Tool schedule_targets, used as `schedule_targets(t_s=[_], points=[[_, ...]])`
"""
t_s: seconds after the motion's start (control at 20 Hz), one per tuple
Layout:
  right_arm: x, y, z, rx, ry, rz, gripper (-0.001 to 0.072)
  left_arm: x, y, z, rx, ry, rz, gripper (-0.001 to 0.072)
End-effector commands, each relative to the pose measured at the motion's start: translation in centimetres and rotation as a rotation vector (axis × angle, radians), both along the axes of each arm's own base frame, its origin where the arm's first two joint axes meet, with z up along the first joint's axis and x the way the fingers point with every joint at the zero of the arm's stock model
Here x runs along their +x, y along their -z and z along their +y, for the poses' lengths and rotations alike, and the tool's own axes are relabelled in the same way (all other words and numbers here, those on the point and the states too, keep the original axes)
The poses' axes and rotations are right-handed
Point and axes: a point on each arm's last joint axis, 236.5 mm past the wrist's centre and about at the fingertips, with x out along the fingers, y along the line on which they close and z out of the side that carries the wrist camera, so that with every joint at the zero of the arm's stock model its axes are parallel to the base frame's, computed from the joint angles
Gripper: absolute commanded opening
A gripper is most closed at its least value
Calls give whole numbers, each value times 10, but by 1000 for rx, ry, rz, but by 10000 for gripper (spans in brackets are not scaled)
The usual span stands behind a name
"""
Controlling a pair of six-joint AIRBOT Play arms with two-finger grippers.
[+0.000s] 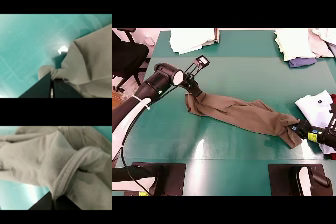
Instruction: Fold the shirts.
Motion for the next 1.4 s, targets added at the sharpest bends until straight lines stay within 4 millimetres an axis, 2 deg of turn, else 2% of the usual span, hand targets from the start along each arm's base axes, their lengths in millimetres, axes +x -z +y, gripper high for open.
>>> schedule_targets(t_s=[0.0,0.15,0.25,0.35,0.45,0.55,0.8,0.85,0.9,0.95,1.0,1.1,1.15,1.2,1.3,1.35], points=[[-3,-2,3,7,-17,8,24,4,4,-2,0,4,-7,21],[3,-22,0,-15,-23,-30,24,3,4,-2,0,4,-6,21],[-5,-26,6,-6,-56,-9,24,2,5,-1,4,3,2,21],[-28,-15,11,14,-75,109,24,0,6,0,7,1,10,22],[-57,2,5,-20,-73,264,24,-1,7,1,10,0,16,22],[-75,10,3,-57,-97,348,24,-2,7,1,12,-1,21,21],[-76,10,14,-43,-94,372,25,-6,2,4,18,-4,25,21],[-75,10,16,-43,-97,371,49,-7,1,6,22,-4,26,22],[-75,10,17,-41,-95,376,272,-8,0,8,31,-5,29,22],[-75,9,18,-34,-90,378,553,-10,-1,9,36,-6,33,22],[-75,9,18,-32,-88,377,645,-11,-2,10,35,-8,34,22],[-72,5,15,-32,-70,365,658,-13,-6,11,34,-11,33,22],[-66,-2,10,-40,-50,341,692,-15,-10,13,36,-12,31,23],[-58,-11,3,-55,-21,305,692,-16,-14,14,35,-13,26,65],[-36,-37,-18,-102,59,209,693,-15,-27,19,32,-39,-9,517],[-28,-50,-34,-138,100,176,693,-14,-35,24,39,-56,-30,541]])
